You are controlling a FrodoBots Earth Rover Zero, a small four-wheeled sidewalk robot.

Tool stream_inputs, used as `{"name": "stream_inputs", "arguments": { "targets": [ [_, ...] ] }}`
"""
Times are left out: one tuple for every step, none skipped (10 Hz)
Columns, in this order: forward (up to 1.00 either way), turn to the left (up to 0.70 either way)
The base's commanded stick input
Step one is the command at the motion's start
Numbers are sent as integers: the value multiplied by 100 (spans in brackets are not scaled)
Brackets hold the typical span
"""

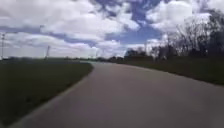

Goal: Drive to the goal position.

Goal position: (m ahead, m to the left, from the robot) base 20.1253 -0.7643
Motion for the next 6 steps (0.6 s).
{"name": "stream_inputs", "arguments": {
  "targets": [
    [100, 0],
    [100, 0],
    [100, 0],
    [100, 0],
    [100, 0],
    [100, 0]
  ]
}}
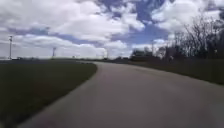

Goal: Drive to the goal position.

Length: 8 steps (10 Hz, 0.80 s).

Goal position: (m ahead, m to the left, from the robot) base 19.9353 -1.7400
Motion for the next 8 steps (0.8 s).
{"name": "stream_inputs", "arguments": {
  "targets": [
    [100, 0],
    [100, 0],
    [100, -13],
    [100, -27],
    [100, -27],
    [100, -27],
    [100, -27],
    [100, -27]
  ]
}}
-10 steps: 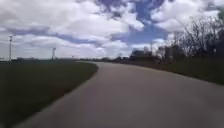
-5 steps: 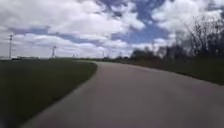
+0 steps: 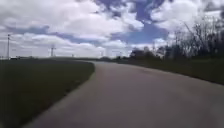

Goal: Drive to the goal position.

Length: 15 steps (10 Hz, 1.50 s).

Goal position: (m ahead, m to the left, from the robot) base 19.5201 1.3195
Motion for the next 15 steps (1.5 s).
{"name": "stream_inputs", "arguments": {
  "targets": [
    [100, -27],
    [100, -27],
    [100, -27],
    [100, -27],
    [100, -27],
    [100, -27],
    [100, -27],
    [100, -27],
    [100, -27],
    [100, -27],
    [100, 0],
    [100, 0],
    [100, 0],
    [100, 0],
    [100, 0]
  ]
}}
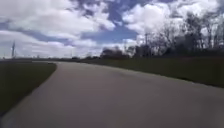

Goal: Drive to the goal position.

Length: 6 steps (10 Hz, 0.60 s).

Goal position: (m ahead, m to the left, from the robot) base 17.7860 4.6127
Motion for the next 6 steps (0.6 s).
{"name": "stream_inputs", "arguments": {
  "targets": [
    [100, 0],
    [100, 0],
    [100, 0],
    [100, 0],
    [100, 0],
    [100, 0]
  ]
}}
